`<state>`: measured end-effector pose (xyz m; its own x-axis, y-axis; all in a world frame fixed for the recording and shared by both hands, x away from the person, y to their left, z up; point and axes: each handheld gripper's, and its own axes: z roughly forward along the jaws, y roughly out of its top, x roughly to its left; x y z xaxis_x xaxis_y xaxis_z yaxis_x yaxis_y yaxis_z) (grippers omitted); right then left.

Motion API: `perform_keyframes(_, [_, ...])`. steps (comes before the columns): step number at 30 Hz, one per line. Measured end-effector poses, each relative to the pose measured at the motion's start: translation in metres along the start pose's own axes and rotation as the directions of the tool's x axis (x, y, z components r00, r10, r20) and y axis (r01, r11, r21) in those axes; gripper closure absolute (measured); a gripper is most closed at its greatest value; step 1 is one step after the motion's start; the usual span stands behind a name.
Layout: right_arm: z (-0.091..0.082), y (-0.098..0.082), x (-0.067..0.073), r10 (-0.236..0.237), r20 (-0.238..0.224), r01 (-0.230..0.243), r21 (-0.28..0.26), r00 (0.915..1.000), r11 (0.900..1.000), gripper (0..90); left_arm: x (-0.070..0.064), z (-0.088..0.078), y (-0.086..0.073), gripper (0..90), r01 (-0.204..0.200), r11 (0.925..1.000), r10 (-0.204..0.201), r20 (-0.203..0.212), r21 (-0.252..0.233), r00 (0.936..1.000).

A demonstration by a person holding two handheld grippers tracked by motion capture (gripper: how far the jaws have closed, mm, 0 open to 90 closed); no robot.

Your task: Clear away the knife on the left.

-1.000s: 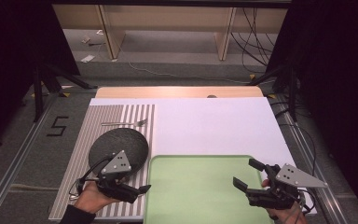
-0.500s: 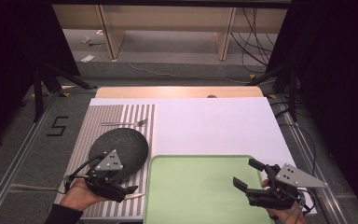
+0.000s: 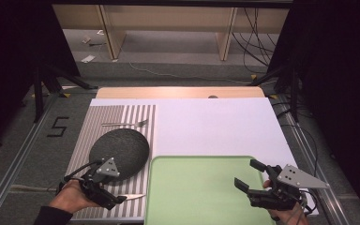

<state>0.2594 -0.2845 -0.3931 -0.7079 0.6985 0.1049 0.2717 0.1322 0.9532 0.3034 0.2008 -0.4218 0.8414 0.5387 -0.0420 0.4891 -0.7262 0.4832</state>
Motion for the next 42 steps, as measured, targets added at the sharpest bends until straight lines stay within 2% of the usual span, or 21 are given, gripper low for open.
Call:
perform_keyframes(4, [0.0, 0.0, 0.0, -0.001, -0.002, 0.001, 0.0, 1.0, 1.0, 17.5, 0.005, -0.004, -0.006, 18.1, 0.008, 0.9993, -0.008, -0.004, 0.037, 1.0])
perform_keyframes(6, [0.0, 0.0, 0.0, -0.001, -0.002, 0.001, 0.0, 1.0, 1.0, 17.4, 0.006, -0.006, -0.01, 18.1, 0.011, 0.9992, -0.01, -0.014, 0.039, 0.9999])
perform_keyframes(8, [0.0, 0.0, 0.0, 0.0, -0.002, 0.0, -0.001, 1.0, 1.0, 17.5, 0.007, -0.006, -0.012, 19.0, 0.024, 0.9986, -0.023, -0.004, 0.048, 0.9997])
perform_keyframes(11, [0.0, 0.0, 0.0, -0.001, -0.005, 0.001, -0.002, 1.0, 1.0, 17.5, 0.008, -0.003, -0.015, 19.6, 0.02, 0.9948, -0.019, -0.01, 0.1, 0.9998])
perform_keyframes(15, [0.0, 0.0, 0.0, 0.004, -0.005, -0.004, -0.002, 1.0, 1.0, 17.6, 0.01, 0.001, -0.019, 21.7, 0.015, 0.9868, -0.012, -0.024, 0.161, 0.9996])
perform_keyframes(21, [0.0, 0.0, 0.0, 0.003, -0.004, -0.003, 0.001, 1.0, 1.0, 17.7, 0.018, 0.007, -0.026, 25.8, 0.062, 0.9731, -0.052, -0.055, 0.222, 0.9972])
perform_keyframes(28, [0.0, 0.0, 0.0, 0.003, -0.005, -0.003, 0.002, 1.0, 1.0, 17.8, 0.023, 0.014, -0.03, 31.4, 0.07, 0.9596, -0.05, -0.081, 0.273, 0.9954])
perform_keyframes(32, [0.001, 0.0, 0.0, 0.004, -0.007, -0.004, 0.0, 1.0, 1.0, 18.0, 0.025, 0.017, -0.031, 37.8, 0.059, 0.9518, -0.036, -0.083, 0.301, 0.9959])
perform_keyframes(33, [0.001, 0.0, 0.001, 0.003, -0.007, -0.003, 0.001, 1.0, 1.0, 18.1, 0.026, 0.017, -0.032, 41.9, 0.062, 0.9506, -0.038, -0.085, 0.304, 0.9957])
perform_keyframes(36, [0.001, 0.0, 0.0, 0.002, -0.007, -0.002, 0.0, 1.0, 1.0, 18.2, 0.027, 0.019, -0.033, 44.6, 0.065, 0.9465, -0.041, -0.081, 0.316, 0.9958])
perform_keyframes(42, [0.001, 0.0, 0.0, 0.002, -0.008, -0.002, 0.001, 1.0, 1.0, 18.4, 0.027, 0.025, -0.032, 51.3, 0.062, 0.9313, -0.037, -0.076, 0.359, 0.9964])
